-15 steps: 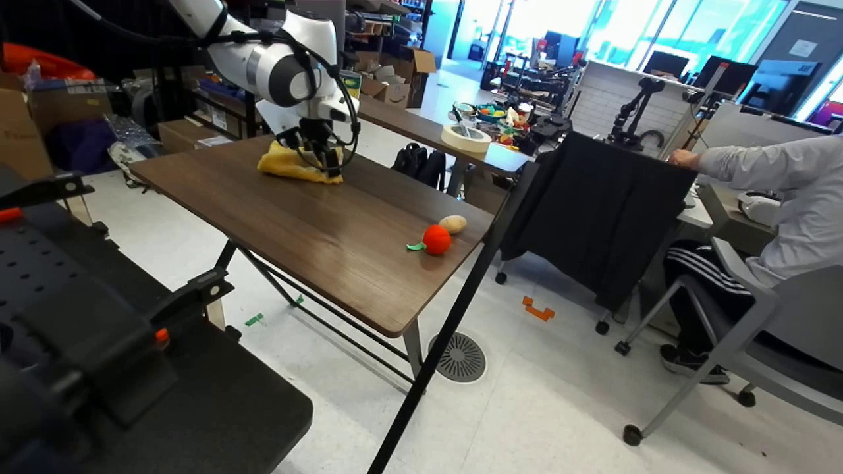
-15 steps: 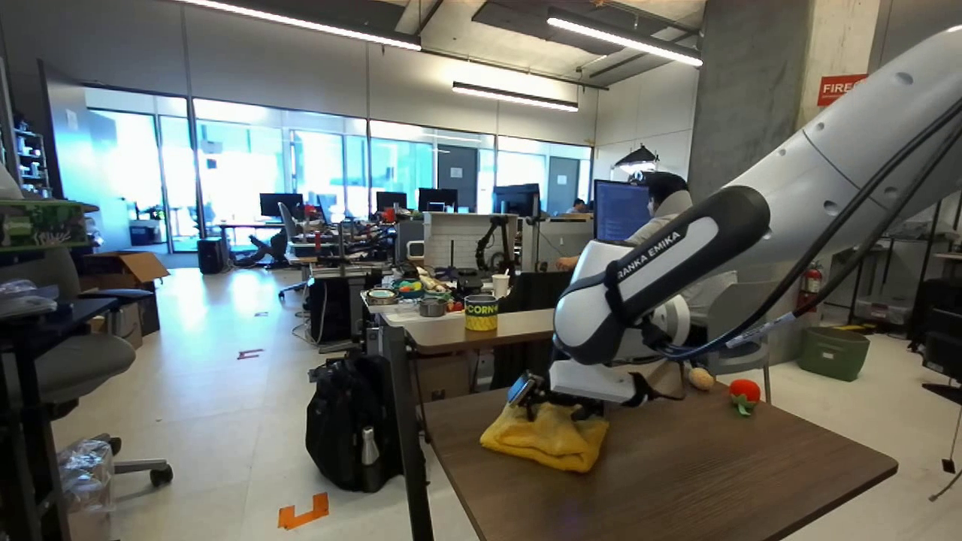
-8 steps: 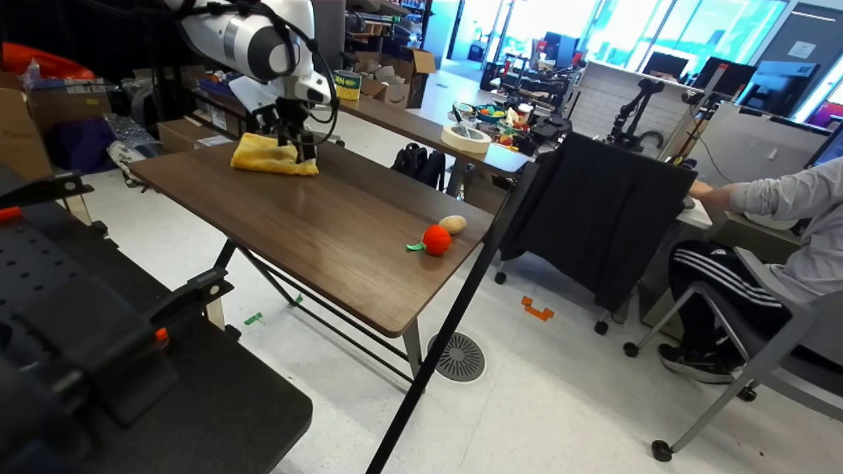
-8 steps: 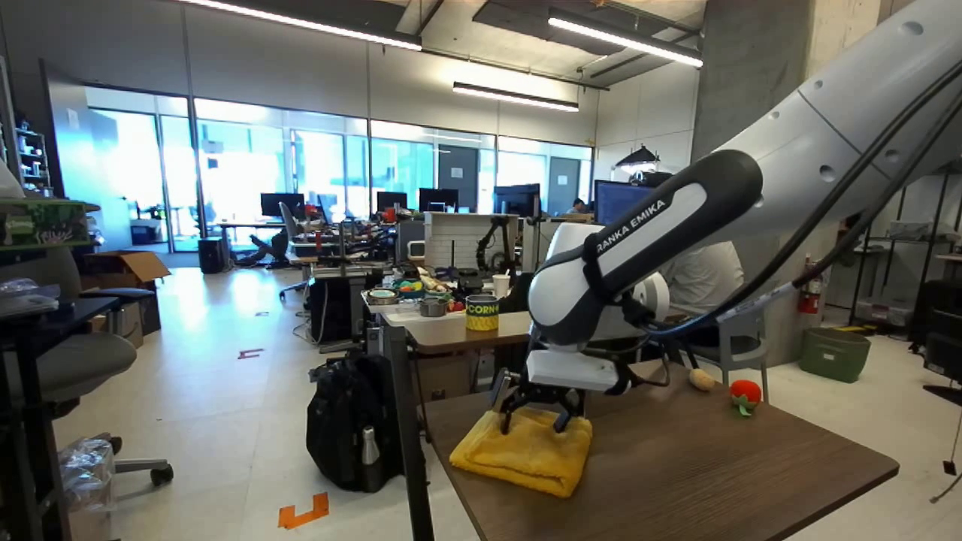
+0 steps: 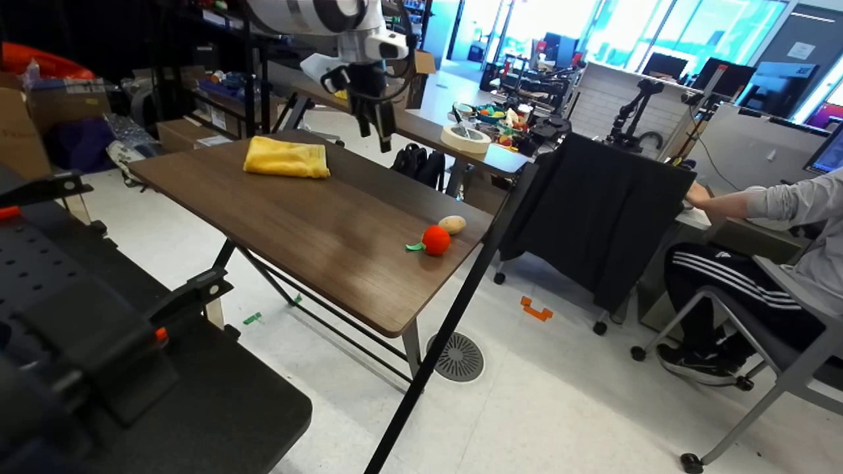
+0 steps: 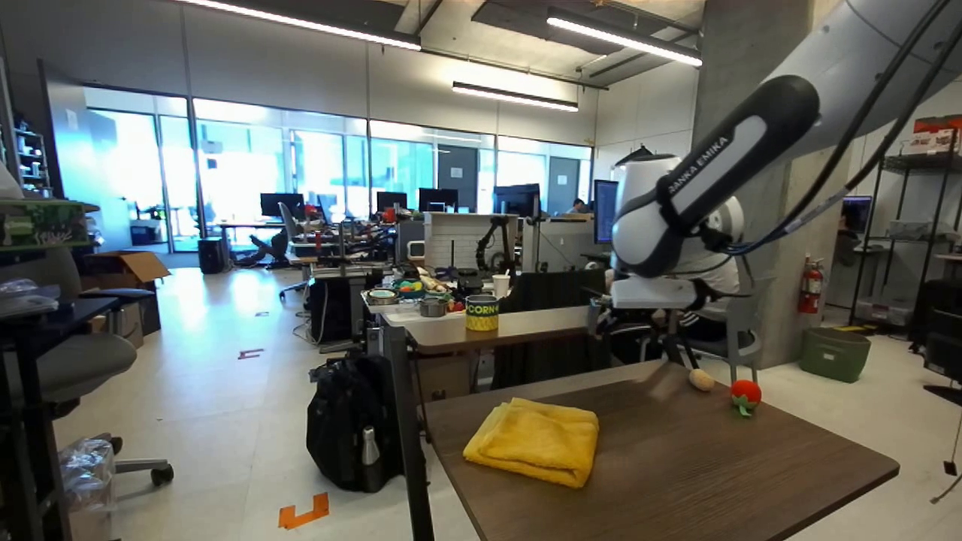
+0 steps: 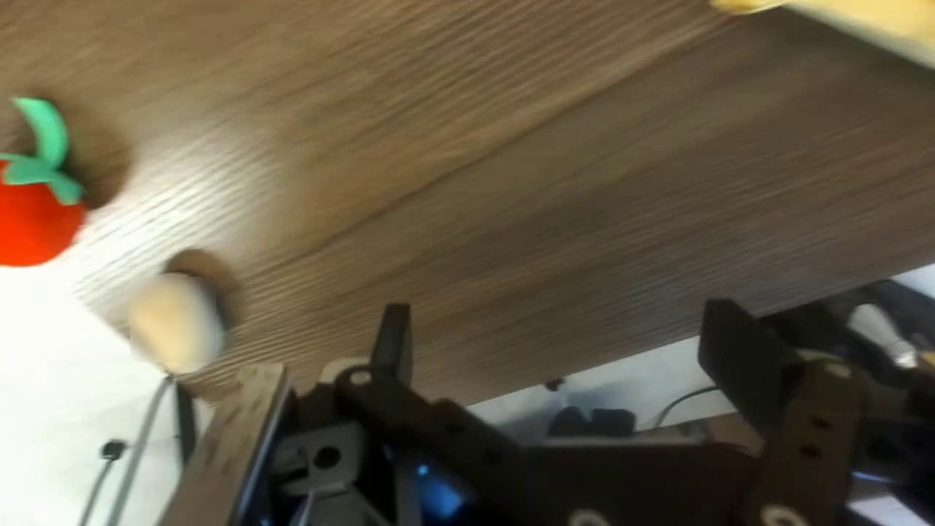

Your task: Use the yellow towel to wipe the table

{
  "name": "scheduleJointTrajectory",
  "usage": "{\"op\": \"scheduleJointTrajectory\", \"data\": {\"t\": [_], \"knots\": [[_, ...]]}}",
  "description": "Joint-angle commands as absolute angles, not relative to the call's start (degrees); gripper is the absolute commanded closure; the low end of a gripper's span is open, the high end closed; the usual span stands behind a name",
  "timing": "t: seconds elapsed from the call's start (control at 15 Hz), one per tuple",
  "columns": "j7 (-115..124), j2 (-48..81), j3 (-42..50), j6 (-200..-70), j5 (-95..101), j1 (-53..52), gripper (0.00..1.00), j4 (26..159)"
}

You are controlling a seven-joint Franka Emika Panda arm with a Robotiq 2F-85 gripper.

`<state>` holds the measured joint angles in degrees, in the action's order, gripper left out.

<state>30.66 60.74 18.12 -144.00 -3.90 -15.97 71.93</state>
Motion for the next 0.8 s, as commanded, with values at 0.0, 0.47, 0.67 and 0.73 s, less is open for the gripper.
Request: {"op": "scheduleJointTrajectory", "data": {"t": [0.0, 0.47, 0.67, 0.73], "knots": [[36.6, 58.13, 23.35, -143.57, 1.52, -14.26, 0.0, 79.69], [37.21, 60.46, 22.47, -145.24, 3.66, -11.19, 0.0, 78.52], [34.26, 61.02, 21.22, -148.05, 4.38, -8.92, 0.0, 80.59], [34.14, 61.0, 21.46, -148.4, 4.48, -8.65, 0.0, 81.54]]}}
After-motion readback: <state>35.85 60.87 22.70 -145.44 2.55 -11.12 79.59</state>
